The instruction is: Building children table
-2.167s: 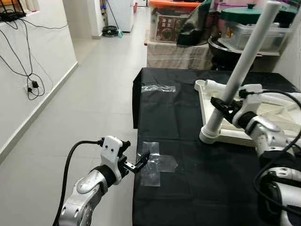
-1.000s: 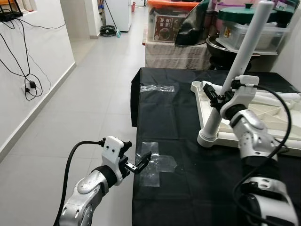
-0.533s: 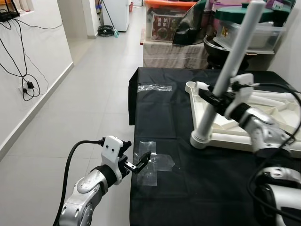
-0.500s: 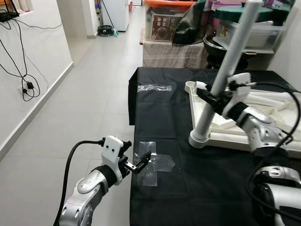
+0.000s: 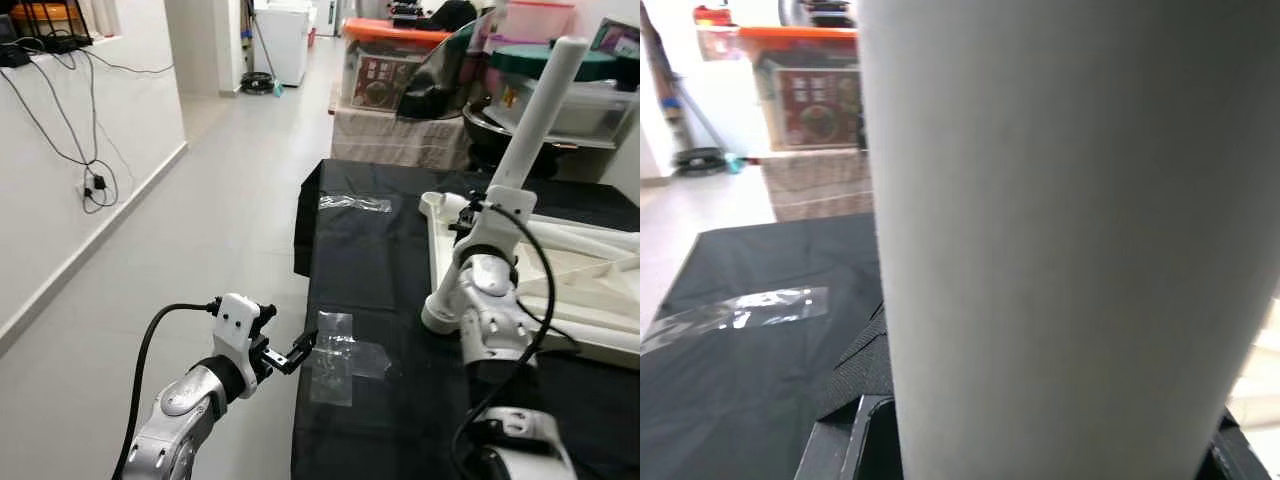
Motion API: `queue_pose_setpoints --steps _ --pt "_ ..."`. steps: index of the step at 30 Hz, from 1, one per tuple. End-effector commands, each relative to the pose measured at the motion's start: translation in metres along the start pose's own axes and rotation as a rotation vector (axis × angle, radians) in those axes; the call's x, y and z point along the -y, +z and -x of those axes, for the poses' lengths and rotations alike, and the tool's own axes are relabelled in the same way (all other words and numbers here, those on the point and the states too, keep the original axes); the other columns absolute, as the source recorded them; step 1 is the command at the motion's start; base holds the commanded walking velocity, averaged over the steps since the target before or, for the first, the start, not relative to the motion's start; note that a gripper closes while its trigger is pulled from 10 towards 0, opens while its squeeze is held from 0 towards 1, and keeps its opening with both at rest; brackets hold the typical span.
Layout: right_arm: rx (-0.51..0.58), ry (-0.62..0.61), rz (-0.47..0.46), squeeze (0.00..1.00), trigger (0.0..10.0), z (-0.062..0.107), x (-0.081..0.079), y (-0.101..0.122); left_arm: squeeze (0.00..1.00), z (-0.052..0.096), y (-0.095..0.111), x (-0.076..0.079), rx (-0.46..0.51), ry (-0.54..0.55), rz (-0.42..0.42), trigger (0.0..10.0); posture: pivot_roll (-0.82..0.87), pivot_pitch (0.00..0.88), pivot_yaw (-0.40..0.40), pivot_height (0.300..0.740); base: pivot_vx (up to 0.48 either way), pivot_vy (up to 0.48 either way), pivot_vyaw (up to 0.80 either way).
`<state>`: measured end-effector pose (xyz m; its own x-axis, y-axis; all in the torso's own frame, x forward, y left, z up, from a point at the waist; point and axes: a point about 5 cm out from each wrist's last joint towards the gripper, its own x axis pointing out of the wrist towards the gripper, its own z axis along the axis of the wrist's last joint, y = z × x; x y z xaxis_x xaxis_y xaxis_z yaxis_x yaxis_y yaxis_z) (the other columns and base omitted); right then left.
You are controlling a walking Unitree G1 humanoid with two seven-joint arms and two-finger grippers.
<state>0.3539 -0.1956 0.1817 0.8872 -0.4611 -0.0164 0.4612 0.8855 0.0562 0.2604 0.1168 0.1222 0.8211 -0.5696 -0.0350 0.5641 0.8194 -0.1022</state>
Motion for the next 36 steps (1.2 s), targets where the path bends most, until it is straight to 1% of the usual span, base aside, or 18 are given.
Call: queue_pose_setpoints --steps 1,2,3,4,6,7,8,9,10,13,15,17,18,22,31,32,33,36 --pt "-0.194 -0.071 0.061 0.0 0.0 0.007 0.01 -0.045 0.0 0.0 -0.001 0.001 -0.009 -0.004 0.001 10.0 0.08 0.0 -0.078 0.74 0.0 0.0 0.0" --pt "-0.194 -0.071 0.061 0.0 0.0 0.007 0.01 -0.045 0.0 0.0 -0.001 0.001 -0.009 -0.004 0.001 10.0 0.08 0.0 -0.078 0.74 0.0 0.0 0.0" --pt "-0.189 -0.091 0.063 0.0 7.3 0.004 0.009 -0.04 0.0 0.0 -0.001 0.001 -0.009 -0.003 0.003 10.0 0.07 0.0 -0.078 0.74 0.0 0.0 0.0" --pt "-0.172 -0.126 0.031 0.0 10.0 -0.002 0.01 -0.029 0.0 0.0 -0.002 0.002 -0.009 -0.002 0.005 10.0 0.07 0.0 -0.079 0.74 0.0 0.0 0.0" --pt "-0.169 -0.141 0.022 0.0 10.0 -0.002 0.011 -0.026 0.0 0.0 -0.002 0.002 -0.009 -0.001 0.006 10.0 0.07 0.0 -0.079 0.74 0.0 0.0 0.0" --pt "-0.151 -0.135 0.003 1.0 10.0 -0.004 0.012 -0.021 0.0 0.0 -0.002 0.002 -0.008 -0.001 0.006 10.0 0.07 0.0 -0.079 0.74 0.0 0.0 0.0" --pt "-0.136 -0.124 -0.011 1.0 10.0 -0.004 0.012 -0.016 0.0 0.0 -0.001 0.002 -0.008 0.0 0.007 10.0 0.07 0.0 -0.078 0.74 0.0 0.0 0.0" --pt "-0.113 -0.026 -0.039 0.33 10.0 -0.015 0.014 -0.003 0.0 0.0 -0.002 0.002 -0.008 0.0 0.007 10.0 0.07 0.0 -0.077 0.74 0.0 0.0 0.0" --pt "-0.089 0.033 -0.07 0.0 10.0 -0.021 0.016 0.005 0.0 0.0 -0.002 0.002 -0.009 -0.001 0.006 10.0 0.07 0.0 -0.073 0.74 0.0 0.0 0.0" --pt "-0.06 0.086 -0.102 0.0 10.0 -0.027 0.019 0.013 0.0 0.0 -0.002 0.002 -0.01 -0.001 0.005 10.0 0.07 0.0 -0.073 0.74 0.0 0.0 0.0" --pt "-0.017 0.452 -0.165 0.0 10.0 -0.025 -0.001 0.022 0.0 0.0 -0.002 0.001 -0.01 -0.002 0.005 10.0 0.07 0.0 -0.073 0.74 0.0 0.0 0.0" --pt "-0.017 0.684 -0.168 0.0 10.0 -0.02 -0.005 0.021 0.0 -0.001 -0.001 0.001 -0.009 -0.004 0.003 10.0 0.07 0.0 -0.073 0.74 0.0 0.0 0.0" --pt "-0.017 0.684 -0.168 0.0 10.0 -0.02 -0.005 0.021 0.0 -0.001 -0.001 0.001 -0.009 -0.004 0.003 10.0 0.07 0.0 -0.073 0.74 0.0 0.0 0.0" --pt "-0.082 0.953 -0.094 0.0 10.0 -0.013 0.008 0.011 0.0 -0.001 -0.001 0.0 -0.007 -0.005 0.004 10.0 0.06 0.0 -0.07 0.74 0.0 0.0 0.0" --pt "-0.105 1.058 -0.094 0.0 10.0 -0.02 0.007 0.01 0.0 -0.002 0.0 0.001 -0.006 -0.011 -0.002 10.0 0.08 0.0 -0.073 0.74 0.0 0.0 0.0" --pt "-0.103 1.064 -0.107 0.0 5.5 -0.019 0.006 0.011 0.0 -0.001 0.001 0.001 -0.005 -0.01 -0.004 10.0 0.08 0.0 -0.073 0.74 0.0 0.0 0.0" --pt "-0.087 1.046 -0.133 0.0 0.0 -0.022 0.006 0.012 0.0 -0.001 0.002 -0.001 -0.005 -0.009 -0.006 10.0 0.09 0.0 -0.072 0.74 0.0 0.0 0.0" --pt "-0.072 0.955 -0.144 0.0 0.0 -0.028 0.007 0.012 0.0 0.001 0.002 -0.003 -0.006 -0.005 -0.009 10.0 0.09 0.0 -0.074 0.74 0.0 0.0 0.0"
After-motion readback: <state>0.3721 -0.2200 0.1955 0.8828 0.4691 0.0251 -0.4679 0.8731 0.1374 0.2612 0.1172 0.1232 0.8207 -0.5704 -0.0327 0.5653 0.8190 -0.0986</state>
